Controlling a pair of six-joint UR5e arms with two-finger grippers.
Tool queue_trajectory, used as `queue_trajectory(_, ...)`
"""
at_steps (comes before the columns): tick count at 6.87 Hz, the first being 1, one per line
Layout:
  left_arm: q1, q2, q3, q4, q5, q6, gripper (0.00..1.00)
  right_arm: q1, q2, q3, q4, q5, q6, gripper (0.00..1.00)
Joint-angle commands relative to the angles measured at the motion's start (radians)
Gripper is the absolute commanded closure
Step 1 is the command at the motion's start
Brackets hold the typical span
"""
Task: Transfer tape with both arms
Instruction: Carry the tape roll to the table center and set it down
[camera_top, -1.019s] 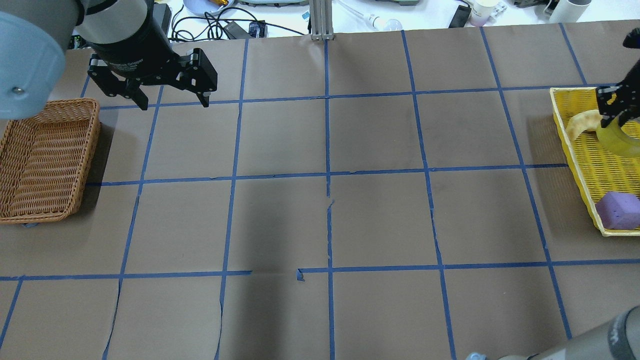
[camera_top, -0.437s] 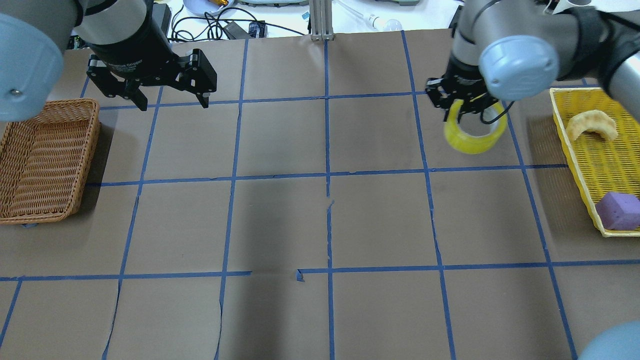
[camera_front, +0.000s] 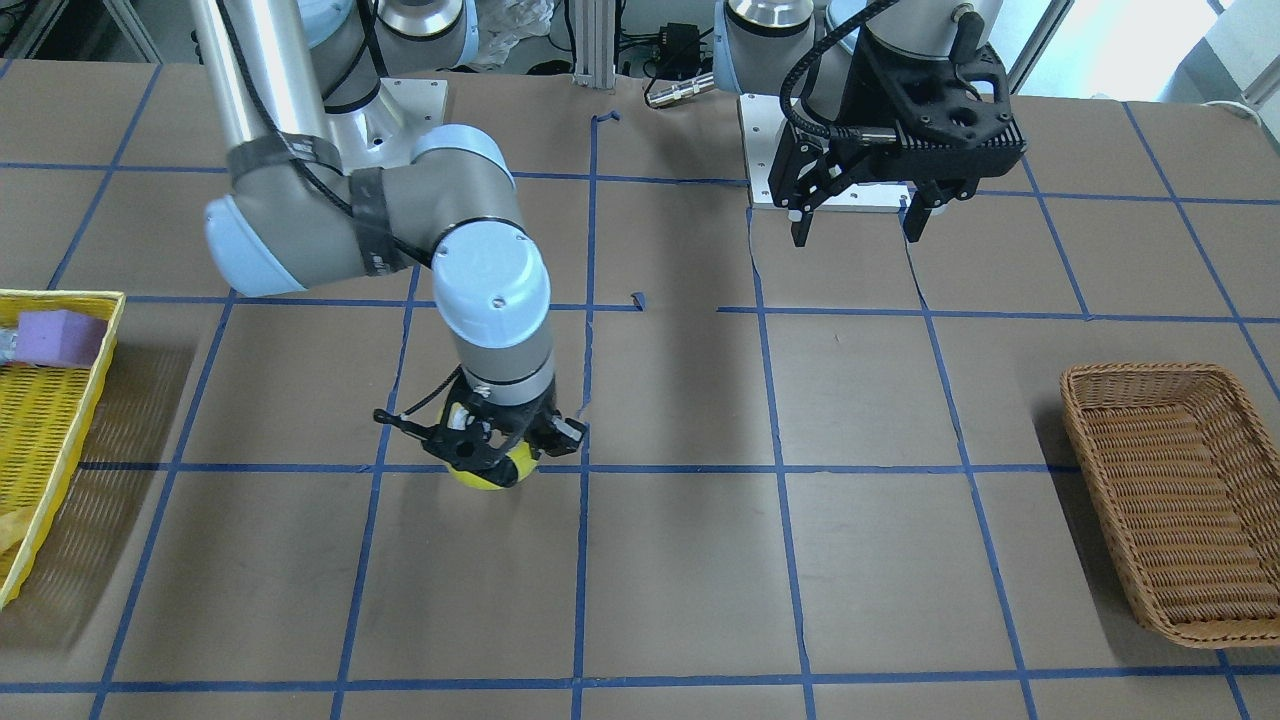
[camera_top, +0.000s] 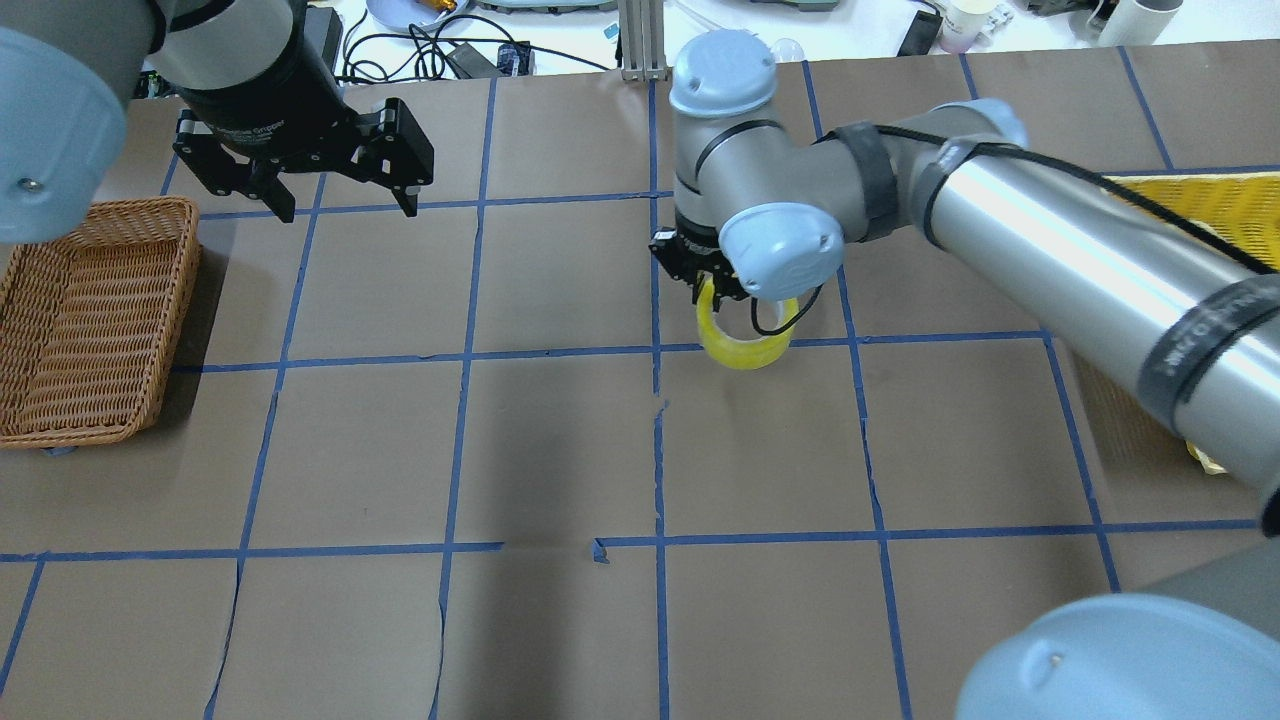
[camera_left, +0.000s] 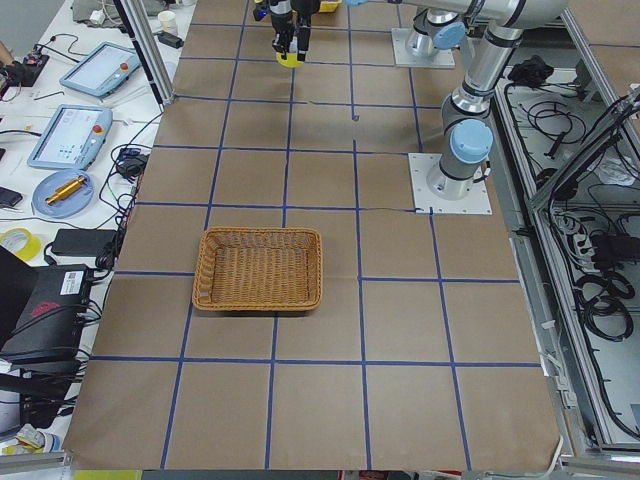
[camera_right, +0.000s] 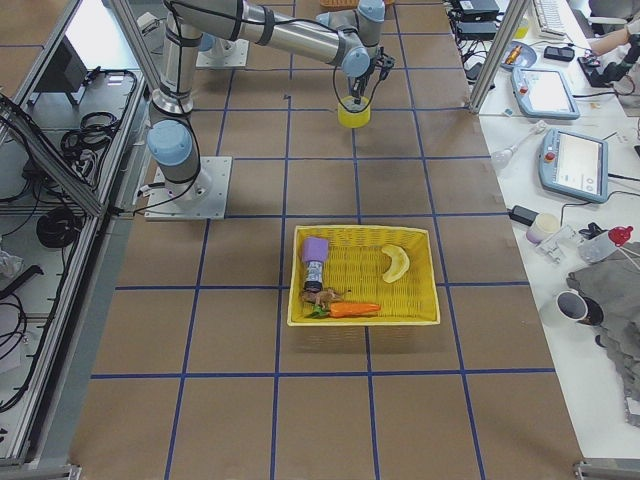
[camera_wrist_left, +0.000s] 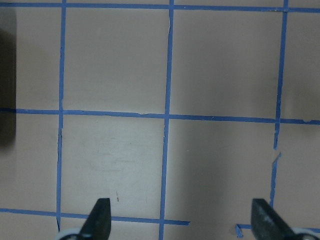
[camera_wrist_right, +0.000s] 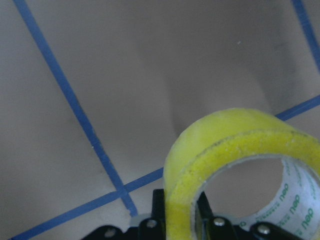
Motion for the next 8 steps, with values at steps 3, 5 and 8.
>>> queue_trajectory(3,0.036,-0.015,-0.008,0.003,-0.006,0.011,0.0,0.071,0.1,-0.017,-0.104,0.119,0.129,1.0)
queue_trajectory(5,0.114,-0.027,-0.072,-0.006,-0.01,0.044,0.0,0.069,0.103,-0.016,-0.137,0.107,0.087,0.01)
queue_trajectory(8,0.116,-0.151,-0.327,0.212,-0.048,-0.144,0.0,-0.021,-0.054,-0.017,-0.068,0.027,-0.13,0.0)
